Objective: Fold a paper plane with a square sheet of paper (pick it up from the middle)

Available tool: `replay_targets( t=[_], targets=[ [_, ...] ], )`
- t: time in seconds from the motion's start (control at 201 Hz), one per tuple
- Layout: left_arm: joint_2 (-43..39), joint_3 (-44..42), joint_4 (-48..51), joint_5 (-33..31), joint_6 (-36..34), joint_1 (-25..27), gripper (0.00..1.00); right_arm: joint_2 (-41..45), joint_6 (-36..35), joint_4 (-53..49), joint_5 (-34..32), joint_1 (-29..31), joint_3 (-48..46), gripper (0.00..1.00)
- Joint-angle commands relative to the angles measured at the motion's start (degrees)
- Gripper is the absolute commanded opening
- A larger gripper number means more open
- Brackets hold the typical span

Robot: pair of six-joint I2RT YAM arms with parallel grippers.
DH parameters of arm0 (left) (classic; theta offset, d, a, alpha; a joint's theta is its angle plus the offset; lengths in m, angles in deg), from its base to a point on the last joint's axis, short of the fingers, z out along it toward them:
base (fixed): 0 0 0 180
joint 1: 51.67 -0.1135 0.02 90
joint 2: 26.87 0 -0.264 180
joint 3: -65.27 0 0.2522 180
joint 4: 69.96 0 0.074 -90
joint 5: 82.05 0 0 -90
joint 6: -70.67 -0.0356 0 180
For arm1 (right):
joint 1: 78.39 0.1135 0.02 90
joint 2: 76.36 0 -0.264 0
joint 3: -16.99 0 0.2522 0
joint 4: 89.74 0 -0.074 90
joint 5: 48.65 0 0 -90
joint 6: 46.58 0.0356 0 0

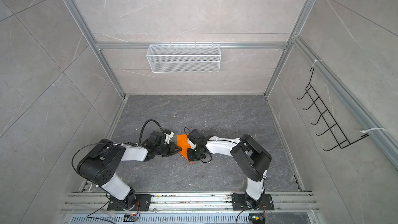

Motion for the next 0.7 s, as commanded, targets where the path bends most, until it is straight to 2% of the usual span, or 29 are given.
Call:
replay_targets(
  t=[0.0,0.139,0.358,0.692],
  targets=[
    [1.76,-2.57,0.65,-4.30,-1.28,-1.28,0.13,-3.79,0.76,-2.40,-2.29,0.40,-1.76,0.11],
    [3.07,-4.24,-1.76,-5.59,-1.26,-1.46,0.14,-3.05,1.27,-1.79,-1.76,0.15,-2.28,0.10],
    [6.01,-3.91,-2.22,-4.49,-1.67,-1.46,0.08,1.81,-0.42,2.60,2.75,0.30,1.70,0.10],
    [5.77,-2.88,0.34,-4.97,-2.47,-1.46,0.04,-6.81,0.33,0.59,1.57,0.65,10.66,0.05]
  ],
)
